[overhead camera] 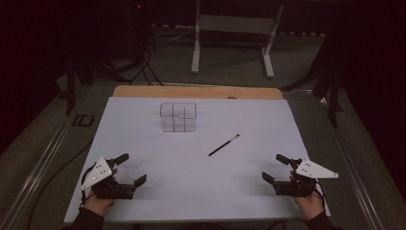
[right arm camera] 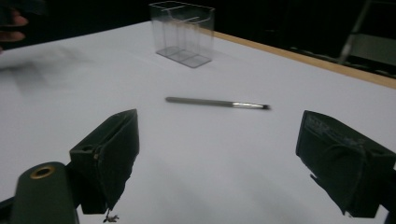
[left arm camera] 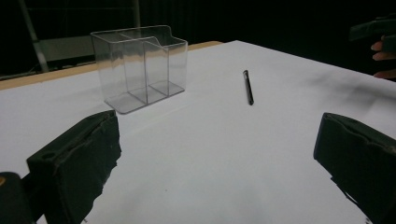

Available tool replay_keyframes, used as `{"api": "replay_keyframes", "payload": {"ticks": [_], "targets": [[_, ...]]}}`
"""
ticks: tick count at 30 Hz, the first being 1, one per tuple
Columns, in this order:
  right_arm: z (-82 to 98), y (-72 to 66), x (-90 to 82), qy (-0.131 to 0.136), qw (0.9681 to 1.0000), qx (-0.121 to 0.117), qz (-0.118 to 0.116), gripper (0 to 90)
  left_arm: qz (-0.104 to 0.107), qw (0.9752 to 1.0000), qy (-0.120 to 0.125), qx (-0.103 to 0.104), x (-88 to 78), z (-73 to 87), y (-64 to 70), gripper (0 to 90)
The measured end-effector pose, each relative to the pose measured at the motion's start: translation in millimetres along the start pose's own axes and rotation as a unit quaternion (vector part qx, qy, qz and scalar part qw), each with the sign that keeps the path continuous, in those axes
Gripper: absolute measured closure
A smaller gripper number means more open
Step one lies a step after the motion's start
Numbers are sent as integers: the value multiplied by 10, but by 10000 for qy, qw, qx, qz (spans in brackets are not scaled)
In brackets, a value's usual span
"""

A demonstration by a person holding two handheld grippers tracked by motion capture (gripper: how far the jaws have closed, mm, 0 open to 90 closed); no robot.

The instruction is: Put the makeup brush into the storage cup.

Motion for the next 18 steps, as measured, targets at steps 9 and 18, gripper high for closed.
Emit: {"api": "replay_keyframes", "payload": {"ticks": [9, 18], "targets": [[-56, 43, -17, 73, 9997, -56, 214, 158, 29, 10000, 24, -1, -12, -3, 8, 19], [-350, 72, -20, 7, 9992, -284, 293, 145, 36, 10000, 17, 32, -12, -11, 16, 19]]}}
Point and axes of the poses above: each handheld gripper's, and its own axes: x roughly forward along the jaws, z roughly out of its underside, y roughly to its right, the point moved 1 cm from there along x, roughly forward along the jaws, and after that the axes turned 11 degrees about y, right-handed, at the moved point
